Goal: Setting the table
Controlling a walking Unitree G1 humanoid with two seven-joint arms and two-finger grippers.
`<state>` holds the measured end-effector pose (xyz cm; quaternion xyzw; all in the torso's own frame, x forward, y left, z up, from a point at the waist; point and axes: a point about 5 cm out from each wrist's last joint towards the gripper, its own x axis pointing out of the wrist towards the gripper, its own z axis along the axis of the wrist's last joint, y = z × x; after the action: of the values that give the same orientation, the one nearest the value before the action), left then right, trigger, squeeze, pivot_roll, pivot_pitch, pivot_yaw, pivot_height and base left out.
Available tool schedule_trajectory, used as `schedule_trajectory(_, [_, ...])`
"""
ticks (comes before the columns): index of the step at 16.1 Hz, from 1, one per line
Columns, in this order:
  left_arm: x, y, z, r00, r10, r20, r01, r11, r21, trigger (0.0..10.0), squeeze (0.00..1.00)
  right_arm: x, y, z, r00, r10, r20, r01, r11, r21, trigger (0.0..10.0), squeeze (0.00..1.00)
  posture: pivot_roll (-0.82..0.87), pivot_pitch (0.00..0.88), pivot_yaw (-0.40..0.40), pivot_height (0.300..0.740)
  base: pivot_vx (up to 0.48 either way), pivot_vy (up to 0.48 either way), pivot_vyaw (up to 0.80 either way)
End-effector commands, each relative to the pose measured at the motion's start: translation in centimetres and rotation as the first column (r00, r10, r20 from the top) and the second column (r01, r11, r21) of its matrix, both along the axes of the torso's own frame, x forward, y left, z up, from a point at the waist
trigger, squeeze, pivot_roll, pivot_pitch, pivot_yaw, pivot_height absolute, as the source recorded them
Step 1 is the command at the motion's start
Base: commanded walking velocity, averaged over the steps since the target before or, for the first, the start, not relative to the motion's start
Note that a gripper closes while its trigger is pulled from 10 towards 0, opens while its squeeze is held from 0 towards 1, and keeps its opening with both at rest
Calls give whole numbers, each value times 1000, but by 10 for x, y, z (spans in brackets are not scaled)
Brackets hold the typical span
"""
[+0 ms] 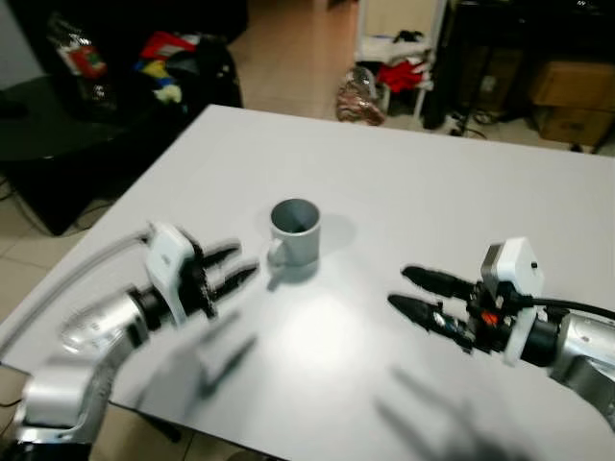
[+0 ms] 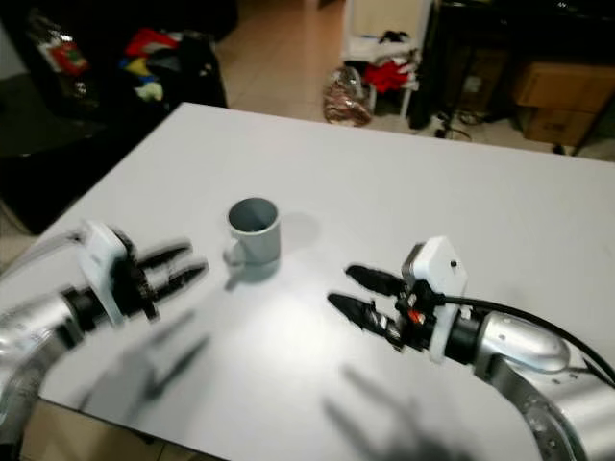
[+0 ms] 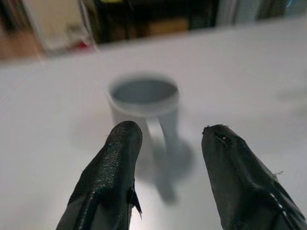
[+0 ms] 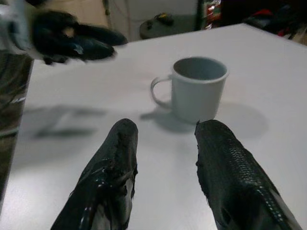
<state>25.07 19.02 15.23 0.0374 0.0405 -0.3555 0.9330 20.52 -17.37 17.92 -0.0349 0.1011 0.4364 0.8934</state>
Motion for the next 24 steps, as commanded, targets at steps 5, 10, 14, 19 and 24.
schedule_trajectory(5, [13,-22,37,947,283,153,-279,959,-50,10000,0,8,13,1,885,-458,90,440,883,166,10000,1000,-15,0,93,740,0,0,423])
schedule_trajectory(10, [15,-32,37,936,324,140,-319,946,-53,10000,0,10,10,7,806,-569,160,544,820,176,10000,1000,-32,0,108,740,0,0,800])
schedule_trajectory(14, [20,-34,23,895,435,93,-435,900,-25,10000,0,22,19,8,764,-618,187,595,786,168,10000,1000,-15,0,65,740,0,0,800])
schedule_trajectory(19, [13,-33,22,874,478,95,-479,878,-6,10000,0,29,24,4,780,-604,161,587,796,146,10000,1000,25,0,32,740,0,0,800])
schedule_trajectory(24, [10,-29,22,867,490,93,-493,870,9,10000,0,31,29,4,789,-593,158,574,805,152,10000,1000,36,0,27,740,0,0,800])
